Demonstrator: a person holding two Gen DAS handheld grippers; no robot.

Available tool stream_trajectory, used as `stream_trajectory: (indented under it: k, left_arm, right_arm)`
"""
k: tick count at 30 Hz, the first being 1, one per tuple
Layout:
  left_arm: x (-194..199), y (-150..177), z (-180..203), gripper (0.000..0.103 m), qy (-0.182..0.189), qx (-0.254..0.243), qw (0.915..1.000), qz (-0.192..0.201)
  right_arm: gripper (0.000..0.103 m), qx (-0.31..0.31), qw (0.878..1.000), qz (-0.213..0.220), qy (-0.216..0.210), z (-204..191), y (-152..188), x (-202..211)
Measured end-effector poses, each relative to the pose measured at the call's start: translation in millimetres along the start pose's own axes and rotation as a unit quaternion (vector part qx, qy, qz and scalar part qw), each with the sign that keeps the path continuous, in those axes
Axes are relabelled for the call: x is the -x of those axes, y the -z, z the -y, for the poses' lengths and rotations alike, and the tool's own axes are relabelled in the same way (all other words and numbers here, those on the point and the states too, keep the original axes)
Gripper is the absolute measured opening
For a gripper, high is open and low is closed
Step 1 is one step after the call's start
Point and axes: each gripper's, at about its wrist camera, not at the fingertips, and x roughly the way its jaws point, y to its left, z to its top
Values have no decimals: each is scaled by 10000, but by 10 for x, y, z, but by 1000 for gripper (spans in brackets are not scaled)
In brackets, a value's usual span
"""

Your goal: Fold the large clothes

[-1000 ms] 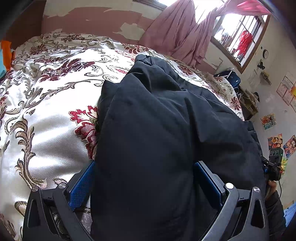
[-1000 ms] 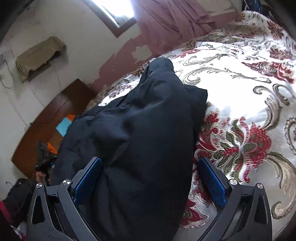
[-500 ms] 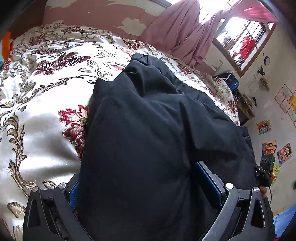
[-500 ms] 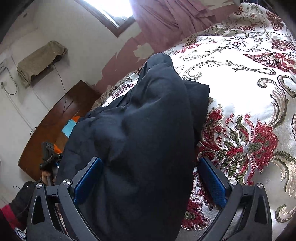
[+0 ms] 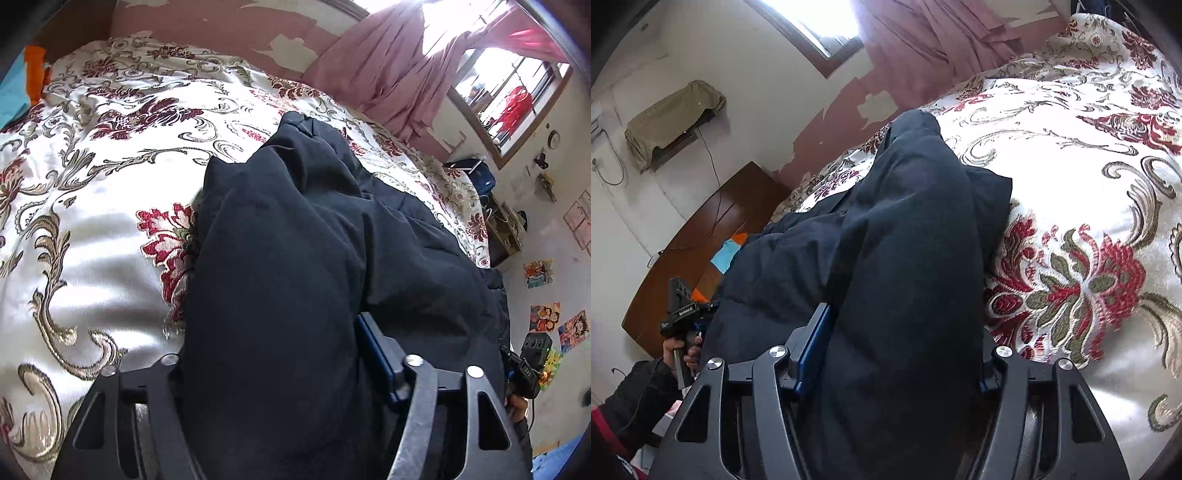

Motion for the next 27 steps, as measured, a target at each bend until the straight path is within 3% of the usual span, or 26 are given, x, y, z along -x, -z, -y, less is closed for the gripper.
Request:
stream_trajectory:
  k: [3, 10, 16, 27]
  left_arm:
    - [1, -11, 66, 57, -179, 99, 9997, -91]
    - [186, -26, 344, 23, -646, 136, 9977, 121]
    - [437, -25, 583, 17, -731, 103, 9964, 425]
    - [1134, 80, 880, 16, -673, -198, 9941, 825]
  right_arm:
    - [58, -120, 9999, 1, -54, 19, 15, 1]
    - [23, -29, 9996, 227, -179, -177, 27, 126]
    - [15, 75, 9983, 490, -322, -466, -47, 366]
    - [15, 611, 9932, 876, -467, -1047, -31, 954]
